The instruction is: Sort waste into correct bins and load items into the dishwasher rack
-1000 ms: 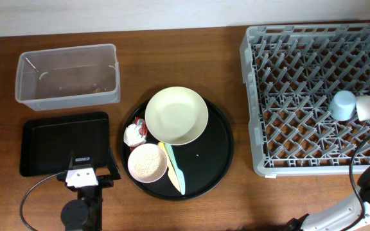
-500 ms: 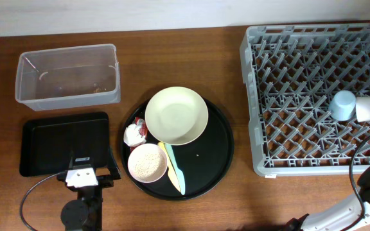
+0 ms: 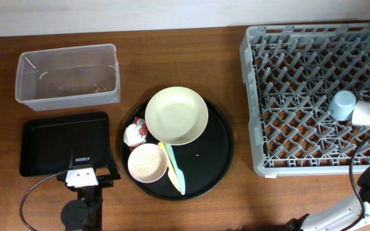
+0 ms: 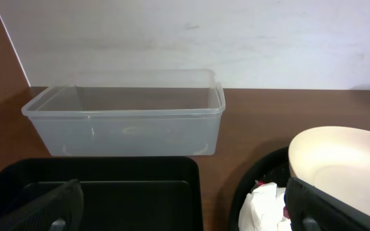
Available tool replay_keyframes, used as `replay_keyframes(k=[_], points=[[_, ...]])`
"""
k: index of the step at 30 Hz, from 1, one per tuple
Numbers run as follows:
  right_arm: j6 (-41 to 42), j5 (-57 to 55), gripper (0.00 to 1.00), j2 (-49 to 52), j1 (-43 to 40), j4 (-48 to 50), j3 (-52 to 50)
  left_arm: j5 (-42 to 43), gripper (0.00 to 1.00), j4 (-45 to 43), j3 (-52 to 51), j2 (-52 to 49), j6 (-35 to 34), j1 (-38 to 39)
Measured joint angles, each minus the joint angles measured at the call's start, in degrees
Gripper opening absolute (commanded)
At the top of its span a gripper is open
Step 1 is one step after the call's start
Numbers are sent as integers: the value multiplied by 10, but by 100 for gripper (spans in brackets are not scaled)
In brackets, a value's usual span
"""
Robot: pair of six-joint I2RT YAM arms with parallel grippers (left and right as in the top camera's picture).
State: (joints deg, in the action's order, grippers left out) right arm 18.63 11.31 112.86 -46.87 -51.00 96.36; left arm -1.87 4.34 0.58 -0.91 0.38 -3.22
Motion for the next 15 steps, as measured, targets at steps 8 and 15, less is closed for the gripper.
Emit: replay_keyframes(k=[8, 15], points=[[-7, 4, 73, 0, 0, -8, 0, 0, 99, 0, 0, 0, 0, 0], [-43, 19, 73, -2, 5, -19, 0, 0, 99, 0, 0, 0, 0, 0]])
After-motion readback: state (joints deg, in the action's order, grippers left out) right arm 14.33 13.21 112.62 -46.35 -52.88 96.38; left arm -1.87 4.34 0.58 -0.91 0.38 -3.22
